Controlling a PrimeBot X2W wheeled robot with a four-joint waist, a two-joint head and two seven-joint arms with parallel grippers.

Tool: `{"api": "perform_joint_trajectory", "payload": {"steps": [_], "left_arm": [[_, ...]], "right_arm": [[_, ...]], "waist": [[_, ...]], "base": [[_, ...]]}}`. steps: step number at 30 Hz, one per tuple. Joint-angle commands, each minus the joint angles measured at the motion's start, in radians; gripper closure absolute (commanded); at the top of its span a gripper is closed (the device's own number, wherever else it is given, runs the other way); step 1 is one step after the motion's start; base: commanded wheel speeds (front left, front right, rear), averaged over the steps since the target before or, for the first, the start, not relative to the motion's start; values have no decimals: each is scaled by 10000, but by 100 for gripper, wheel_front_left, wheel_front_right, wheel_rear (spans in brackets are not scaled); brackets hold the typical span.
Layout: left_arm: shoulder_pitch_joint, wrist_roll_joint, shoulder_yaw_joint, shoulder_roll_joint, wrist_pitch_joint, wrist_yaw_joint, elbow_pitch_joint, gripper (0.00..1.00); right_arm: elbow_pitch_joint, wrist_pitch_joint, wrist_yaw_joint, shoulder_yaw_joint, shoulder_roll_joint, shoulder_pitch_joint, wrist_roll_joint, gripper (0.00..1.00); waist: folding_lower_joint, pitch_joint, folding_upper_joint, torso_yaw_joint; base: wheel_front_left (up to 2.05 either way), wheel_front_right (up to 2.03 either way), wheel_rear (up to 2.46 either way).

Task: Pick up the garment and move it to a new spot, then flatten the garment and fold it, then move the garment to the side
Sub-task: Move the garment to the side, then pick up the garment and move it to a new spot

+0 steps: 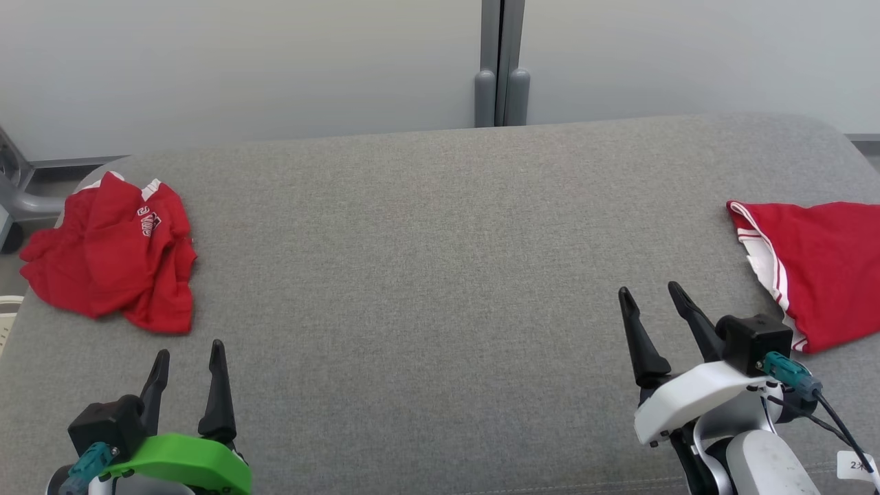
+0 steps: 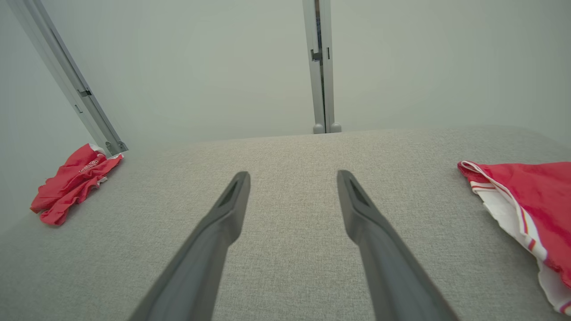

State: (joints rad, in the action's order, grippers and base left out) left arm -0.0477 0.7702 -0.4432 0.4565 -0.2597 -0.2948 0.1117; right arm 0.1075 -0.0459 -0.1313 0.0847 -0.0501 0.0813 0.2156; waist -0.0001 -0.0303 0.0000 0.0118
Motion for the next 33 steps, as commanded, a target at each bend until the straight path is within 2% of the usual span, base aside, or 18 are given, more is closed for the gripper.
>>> {"api": "perform_joint_trajectory", "payload": {"steps": [1, 17, 21, 26, 33], "left_arm": [[172, -75, 57, -21, -56, 39, -6, 0], [100, -126, 74, -12, -50, 45, -13, 0], [-13, -144, 59, -54, -28, -17, -31, 0], [-161, -233, 6, -70, 19, -41, -186, 0], [-256, -318, -63, -39, 90, -120, -347, 0]], "right_arm": [[-65, 1, 11, 23, -10, -143, 47, 0], [-122, 40, 11, 49, -11, -111, 133, 0], [-139, 15, 11, -4, -9, -177, 90, 0], [-217, 42, 11, -103, -10, -205, 21, 0], [-318, 37, 11, -293, -13, -189, -4, 0]], "waist": [[1, -11, 0, 16], [1, 17, 0, 110], [1, 18, 0, 334], [1, 51, 0, 1158], [1, 138, 0, 2986]], "base": [[0, 0, 0], [0, 0, 0], [0, 0, 0], [0, 0, 0], [0, 0, 0]]}}
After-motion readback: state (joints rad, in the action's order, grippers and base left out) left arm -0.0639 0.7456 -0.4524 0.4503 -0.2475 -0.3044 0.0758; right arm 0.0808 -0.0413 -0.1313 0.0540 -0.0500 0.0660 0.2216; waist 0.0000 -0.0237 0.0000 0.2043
